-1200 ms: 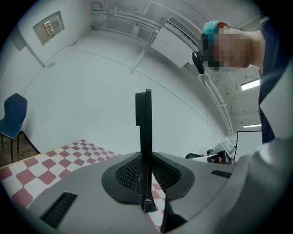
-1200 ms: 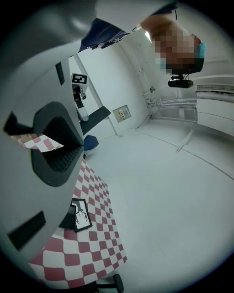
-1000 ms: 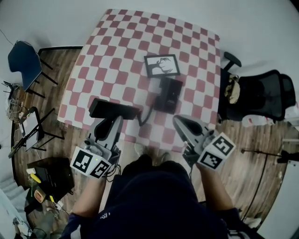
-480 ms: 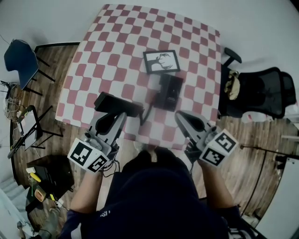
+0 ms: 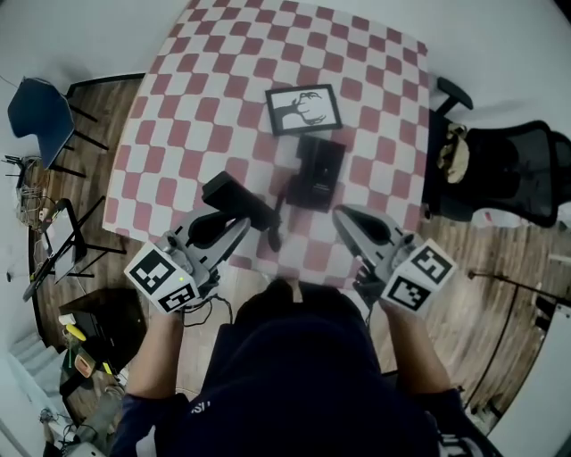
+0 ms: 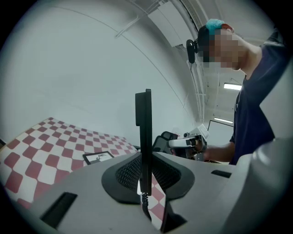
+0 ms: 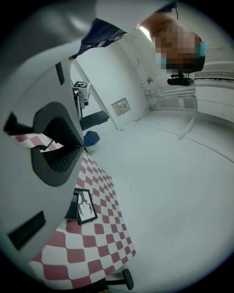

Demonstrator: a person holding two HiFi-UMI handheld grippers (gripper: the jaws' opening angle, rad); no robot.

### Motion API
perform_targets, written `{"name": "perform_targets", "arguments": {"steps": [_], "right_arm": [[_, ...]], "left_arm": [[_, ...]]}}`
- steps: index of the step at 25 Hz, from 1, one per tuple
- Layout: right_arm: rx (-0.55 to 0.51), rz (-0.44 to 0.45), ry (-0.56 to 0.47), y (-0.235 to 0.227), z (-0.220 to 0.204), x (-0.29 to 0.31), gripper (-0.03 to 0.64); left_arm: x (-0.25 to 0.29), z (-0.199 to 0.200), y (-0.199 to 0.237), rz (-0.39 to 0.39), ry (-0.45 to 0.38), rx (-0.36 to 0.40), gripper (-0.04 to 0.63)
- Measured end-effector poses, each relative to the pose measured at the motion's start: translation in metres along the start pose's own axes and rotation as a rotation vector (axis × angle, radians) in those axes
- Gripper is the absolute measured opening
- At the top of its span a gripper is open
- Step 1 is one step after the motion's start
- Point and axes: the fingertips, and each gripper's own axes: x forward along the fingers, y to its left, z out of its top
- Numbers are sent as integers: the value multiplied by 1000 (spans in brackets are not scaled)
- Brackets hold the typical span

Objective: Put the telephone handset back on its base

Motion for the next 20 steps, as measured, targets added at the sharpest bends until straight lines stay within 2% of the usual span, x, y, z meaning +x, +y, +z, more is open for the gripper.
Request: {"name": "perform_targets", "arguments": {"steps": [5, 20], "right_arm": [[47, -10, 18, -35, -3, -3, 17], [165, -69, 79, -108, -26, 4, 17]], "left_arm": [[36, -20, 7, -81, 131, -27, 89], [107, -69, 49, -320, 379, -76, 89]]}}
